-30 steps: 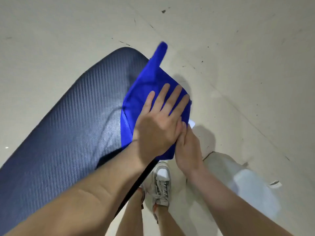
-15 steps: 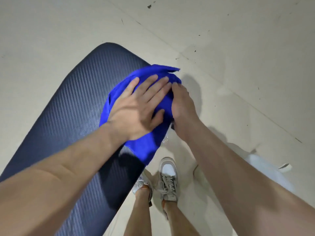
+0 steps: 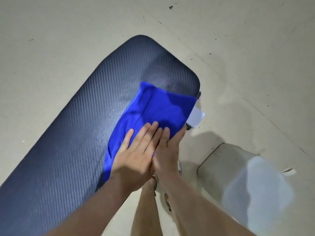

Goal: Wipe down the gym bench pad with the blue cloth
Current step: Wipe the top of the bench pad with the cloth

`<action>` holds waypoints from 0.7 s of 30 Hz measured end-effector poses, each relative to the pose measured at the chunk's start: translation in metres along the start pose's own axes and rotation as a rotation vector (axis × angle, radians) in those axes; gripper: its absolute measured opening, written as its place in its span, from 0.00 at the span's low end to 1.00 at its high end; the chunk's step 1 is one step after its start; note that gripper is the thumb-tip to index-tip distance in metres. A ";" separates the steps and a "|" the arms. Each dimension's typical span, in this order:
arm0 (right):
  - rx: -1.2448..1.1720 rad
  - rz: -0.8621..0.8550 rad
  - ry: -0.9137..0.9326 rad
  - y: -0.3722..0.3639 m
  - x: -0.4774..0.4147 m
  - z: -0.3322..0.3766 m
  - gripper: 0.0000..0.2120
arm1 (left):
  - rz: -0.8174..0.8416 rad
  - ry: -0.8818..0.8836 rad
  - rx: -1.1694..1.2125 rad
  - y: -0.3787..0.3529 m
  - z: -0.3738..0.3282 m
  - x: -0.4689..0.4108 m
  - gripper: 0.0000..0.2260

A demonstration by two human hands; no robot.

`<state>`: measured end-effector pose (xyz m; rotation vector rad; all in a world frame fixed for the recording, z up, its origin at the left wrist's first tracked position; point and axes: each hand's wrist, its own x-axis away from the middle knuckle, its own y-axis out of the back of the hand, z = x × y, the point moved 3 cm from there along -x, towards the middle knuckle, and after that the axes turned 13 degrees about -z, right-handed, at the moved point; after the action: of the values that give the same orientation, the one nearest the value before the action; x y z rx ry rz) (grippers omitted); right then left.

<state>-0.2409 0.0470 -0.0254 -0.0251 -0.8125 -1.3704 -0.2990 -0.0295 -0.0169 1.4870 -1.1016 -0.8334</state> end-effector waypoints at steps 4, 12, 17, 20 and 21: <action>0.103 0.076 -0.057 -0.003 0.041 -0.024 0.30 | 0.010 0.005 -0.035 0.003 0.023 0.039 0.24; 0.250 -0.092 0.259 -0.003 -0.027 0.019 0.34 | -0.151 0.075 -0.019 0.003 0.039 -0.046 0.26; 0.678 -0.121 0.692 -0.004 -0.075 0.080 0.36 | -0.198 0.149 0.017 0.004 0.056 -0.085 0.27; 0.968 -0.012 0.998 -0.010 -0.072 0.089 0.31 | -0.195 0.215 0.017 0.008 0.085 -0.072 0.27; 1.018 0.028 1.069 -0.012 -0.065 0.086 0.30 | -0.193 0.260 0.015 0.009 0.093 -0.063 0.27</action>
<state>-0.2919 0.1395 -0.0017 1.3573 -0.4761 -0.6264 -0.4076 -0.0019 -0.0305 1.6801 -0.7822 -0.7380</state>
